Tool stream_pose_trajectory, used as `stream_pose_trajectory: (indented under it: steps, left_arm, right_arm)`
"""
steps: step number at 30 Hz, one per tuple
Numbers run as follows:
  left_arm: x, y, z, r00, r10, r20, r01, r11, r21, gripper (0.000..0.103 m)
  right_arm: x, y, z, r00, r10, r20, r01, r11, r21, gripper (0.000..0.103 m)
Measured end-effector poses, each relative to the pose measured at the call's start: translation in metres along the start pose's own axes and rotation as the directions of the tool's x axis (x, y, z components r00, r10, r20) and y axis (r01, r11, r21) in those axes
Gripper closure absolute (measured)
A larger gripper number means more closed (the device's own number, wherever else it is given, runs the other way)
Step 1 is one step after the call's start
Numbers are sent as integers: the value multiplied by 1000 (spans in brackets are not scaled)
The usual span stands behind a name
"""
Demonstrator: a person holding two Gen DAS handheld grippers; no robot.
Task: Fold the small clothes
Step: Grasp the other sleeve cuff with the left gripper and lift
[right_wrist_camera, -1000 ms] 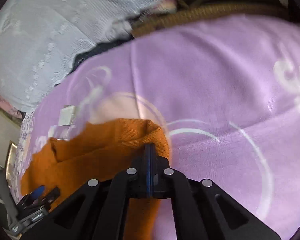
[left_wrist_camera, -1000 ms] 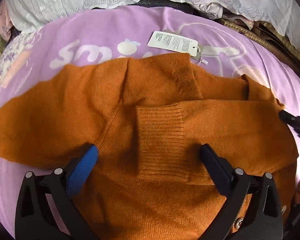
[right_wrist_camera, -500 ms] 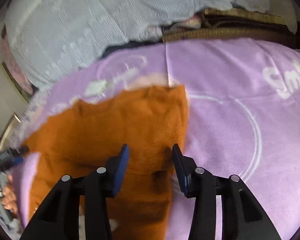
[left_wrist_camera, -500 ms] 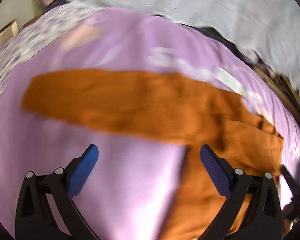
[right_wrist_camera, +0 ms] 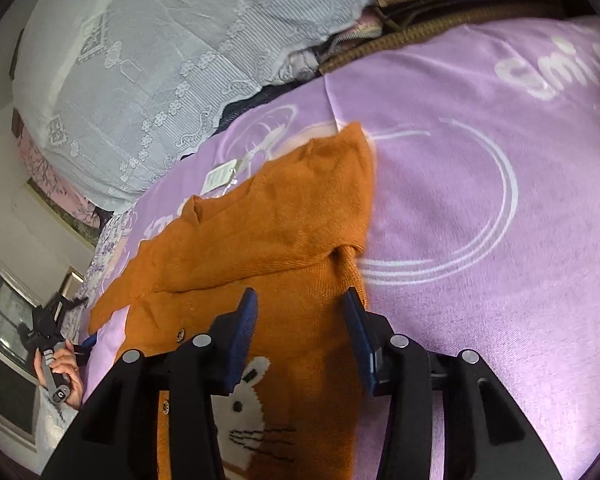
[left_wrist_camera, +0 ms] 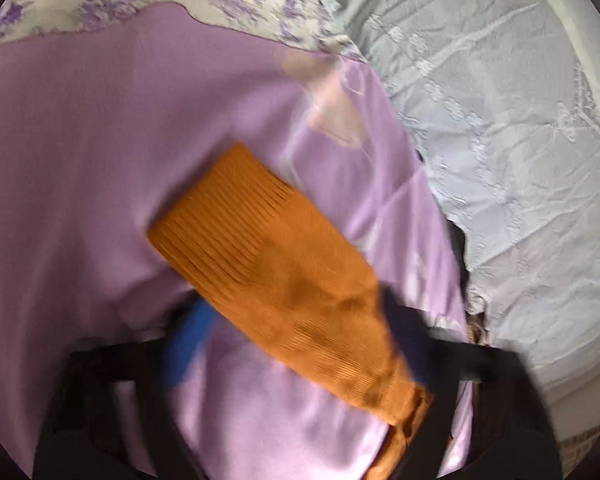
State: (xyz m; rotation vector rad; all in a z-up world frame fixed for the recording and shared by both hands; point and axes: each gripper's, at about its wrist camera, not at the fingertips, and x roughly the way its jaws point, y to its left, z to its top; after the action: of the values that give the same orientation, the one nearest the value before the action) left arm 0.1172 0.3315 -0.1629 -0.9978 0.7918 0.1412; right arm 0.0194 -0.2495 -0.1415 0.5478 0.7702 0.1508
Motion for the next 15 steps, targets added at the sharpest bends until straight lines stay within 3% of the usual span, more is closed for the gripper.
stream_pose_trajectory:
  steps: [4, 5, 7, 9, 11, 15]
  left_arm:
    - [2, 12, 5, 1000, 4, -5, -5, 999, -39, 74]
    - [0, 12, 4, 1000, 9, -5, -9, 999, -37, 77]
    - [-6, 11, 1, 1000, 12, -8, -12, 1000, -12, 94]
    - [-11, -3, -4, 999, 38, -1, -38, 997, 65, 97]
    - [-21, -25, -14, 994, 93, 53, -101, 980, 170, 97]
    - [-36, -69, -35, 979, 132, 157, -179, 923, 340, 98]
  right_arm:
    - [1, 0, -2, 1000, 7, 3, -7, 1000, 2, 58]
    - [1, 0, -2, 1000, 6, 3, -6, 1000, 0, 58]
    - [0, 0, -1, 1000, 8, 8, -8, 1000, 0, 58]
    - [-2, 1, -1, 1000, 4, 10, -4, 1000, -2, 58]
    - [-5, 6, 1, 1000, 1, 14, -1, 1000, -12, 57]
    - [-10, 22, 5, 1000, 17, 12, -17, 999, -36, 57]
